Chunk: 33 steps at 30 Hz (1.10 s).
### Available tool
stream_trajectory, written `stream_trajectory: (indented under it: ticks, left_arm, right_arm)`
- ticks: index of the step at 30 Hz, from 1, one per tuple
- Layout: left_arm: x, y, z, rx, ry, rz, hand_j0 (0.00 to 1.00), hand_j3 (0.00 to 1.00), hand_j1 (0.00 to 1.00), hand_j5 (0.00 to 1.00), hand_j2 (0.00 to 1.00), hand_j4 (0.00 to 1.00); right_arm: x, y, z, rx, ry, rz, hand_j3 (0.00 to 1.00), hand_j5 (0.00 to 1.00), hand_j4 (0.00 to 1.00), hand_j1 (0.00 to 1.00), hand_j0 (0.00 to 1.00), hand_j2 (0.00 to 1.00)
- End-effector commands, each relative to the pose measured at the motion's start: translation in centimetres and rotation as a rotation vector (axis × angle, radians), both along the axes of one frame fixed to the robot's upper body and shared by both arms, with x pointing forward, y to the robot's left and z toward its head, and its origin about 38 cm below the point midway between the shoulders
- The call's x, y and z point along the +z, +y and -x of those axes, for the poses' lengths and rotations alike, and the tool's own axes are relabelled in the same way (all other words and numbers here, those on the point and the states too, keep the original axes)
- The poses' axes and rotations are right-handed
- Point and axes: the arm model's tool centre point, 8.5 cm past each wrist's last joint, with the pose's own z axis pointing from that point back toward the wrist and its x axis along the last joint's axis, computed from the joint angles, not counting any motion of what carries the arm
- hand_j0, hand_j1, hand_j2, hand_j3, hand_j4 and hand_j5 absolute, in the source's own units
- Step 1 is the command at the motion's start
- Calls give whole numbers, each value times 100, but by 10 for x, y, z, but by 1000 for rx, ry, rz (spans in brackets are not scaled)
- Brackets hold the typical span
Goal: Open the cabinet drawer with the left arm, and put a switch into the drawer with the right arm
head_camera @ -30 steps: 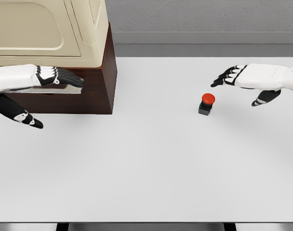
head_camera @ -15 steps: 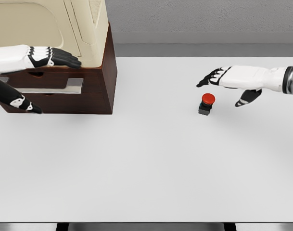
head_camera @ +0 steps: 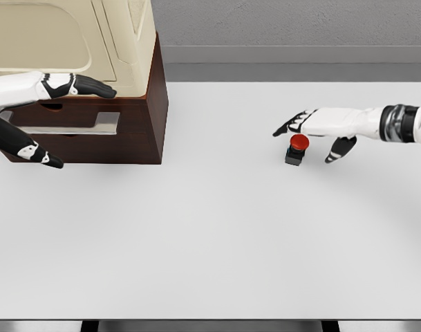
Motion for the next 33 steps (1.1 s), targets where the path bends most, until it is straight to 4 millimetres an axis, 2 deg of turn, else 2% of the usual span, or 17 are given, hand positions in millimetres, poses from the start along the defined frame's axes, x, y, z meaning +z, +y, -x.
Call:
stream_trajectory:
  ticks: [1,12,18,24,26,33]
  left_arm:
    - [0,-2,-1,-5,6,17,100,100,100,100,100,100]
    - [0,-3,-1,-9,8,23,100,100,100,100,100,100]
    - [0,-3,-1,-10,8,25,100,100,100,100,100,100]
    - [0,-3,-1,-10,7,25,100,100,100,100,100,100]
    - [-12,-11,-3,-16,46,40,100,100,100,100,100,100]
    - [-17,-7,-2,-7,69,47,100,100,100,100,100,100]
  right_arm:
    - [-8,0,-3,-13,20,-2,100,100,100,100,100,100]
    - [-11,24,-5,42,27,9,97,97,97,97,97,97]
    - [-8,25,-6,50,21,17,86,86,86,86,86,86]
    - [-5,24,-6,55,14,23,86,86,86,86,86,86]
    - [-7,24,-5,57,21,31,86,86,86,86,86,86]
    - [-7,18,-9,36,22,36,86,86,86,86,86,86]
